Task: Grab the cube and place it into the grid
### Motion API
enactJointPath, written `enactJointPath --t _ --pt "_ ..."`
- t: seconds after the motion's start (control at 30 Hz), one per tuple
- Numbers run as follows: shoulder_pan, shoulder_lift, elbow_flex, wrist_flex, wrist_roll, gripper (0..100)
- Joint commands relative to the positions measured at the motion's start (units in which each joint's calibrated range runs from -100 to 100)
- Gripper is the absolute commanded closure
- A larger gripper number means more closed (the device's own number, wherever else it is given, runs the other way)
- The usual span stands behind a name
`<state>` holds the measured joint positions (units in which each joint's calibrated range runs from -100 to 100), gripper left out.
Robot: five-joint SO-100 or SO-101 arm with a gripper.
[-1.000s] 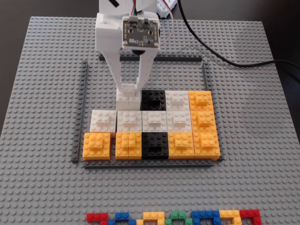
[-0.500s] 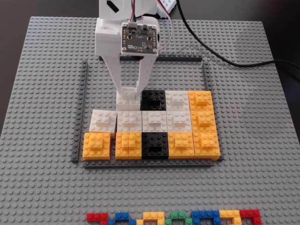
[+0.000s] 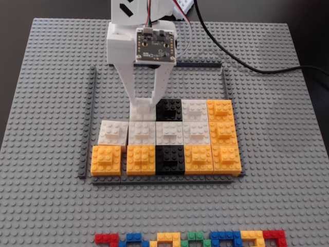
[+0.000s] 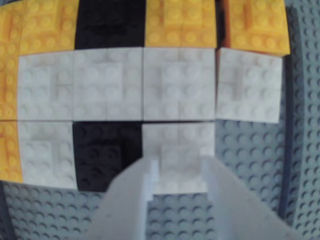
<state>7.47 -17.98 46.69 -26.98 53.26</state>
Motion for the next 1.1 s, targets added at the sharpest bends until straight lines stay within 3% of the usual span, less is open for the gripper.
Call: enactJointPath --t 0.0,1.07 --pt "0.15 -0.76 -0.88 -0.96 -0.29 86" --pt "1.03 -5.41 -0.97 -0.96 -0.63 86"
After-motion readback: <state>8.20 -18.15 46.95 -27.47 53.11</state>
